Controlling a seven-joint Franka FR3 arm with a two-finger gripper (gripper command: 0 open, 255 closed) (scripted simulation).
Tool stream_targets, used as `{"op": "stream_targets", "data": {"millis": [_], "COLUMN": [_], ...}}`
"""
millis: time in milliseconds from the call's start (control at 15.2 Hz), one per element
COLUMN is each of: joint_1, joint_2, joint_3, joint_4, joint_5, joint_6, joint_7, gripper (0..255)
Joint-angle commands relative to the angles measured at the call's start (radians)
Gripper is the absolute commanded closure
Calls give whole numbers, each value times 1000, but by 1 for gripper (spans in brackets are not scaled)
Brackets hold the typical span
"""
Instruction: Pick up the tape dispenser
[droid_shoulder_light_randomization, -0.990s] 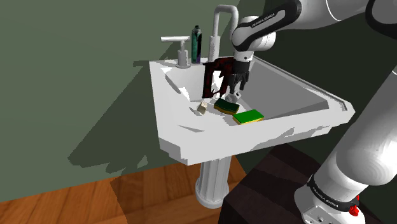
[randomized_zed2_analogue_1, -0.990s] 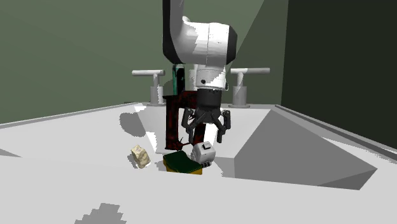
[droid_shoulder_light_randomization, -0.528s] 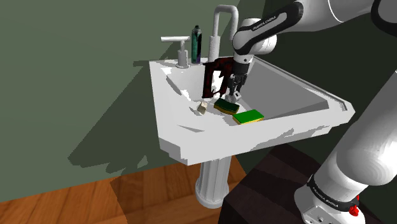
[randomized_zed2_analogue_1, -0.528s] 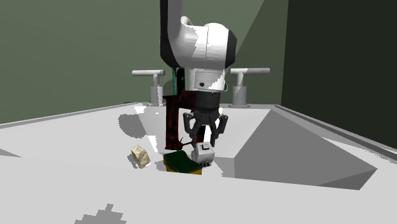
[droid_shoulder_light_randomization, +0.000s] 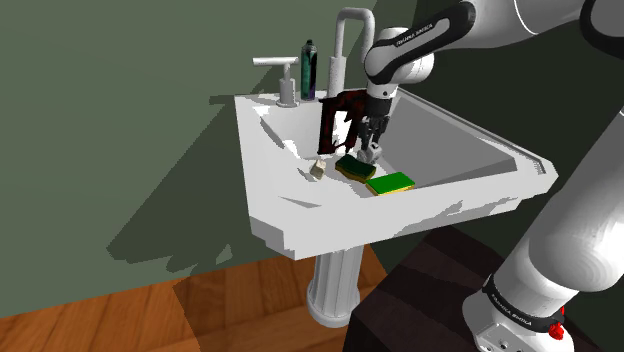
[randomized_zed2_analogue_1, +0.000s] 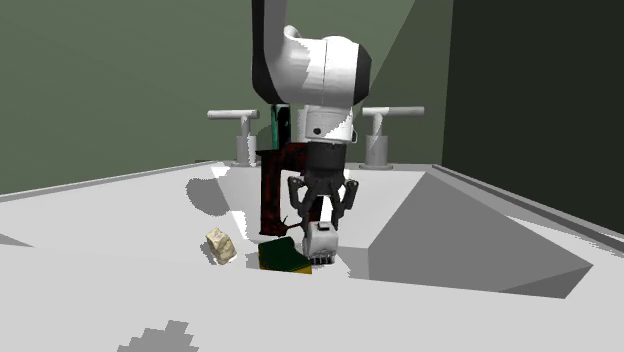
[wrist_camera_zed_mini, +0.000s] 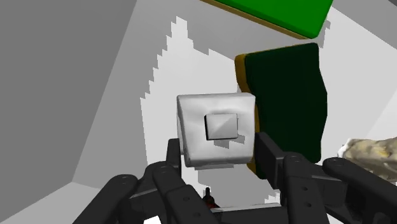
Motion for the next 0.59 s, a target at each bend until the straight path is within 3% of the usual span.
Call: {"op": "stream_targets", "data": {"millis": [0, 528], "joint_1": [-5, -6], "joint_2": [41, 0], "joint_3": [-6, -4], "joint_4": [22, 86], "joint_5": [-4, -17], "joint_6": [-70, -172], "joint_7": [-2, 13], "gripper": [255, 255]}}
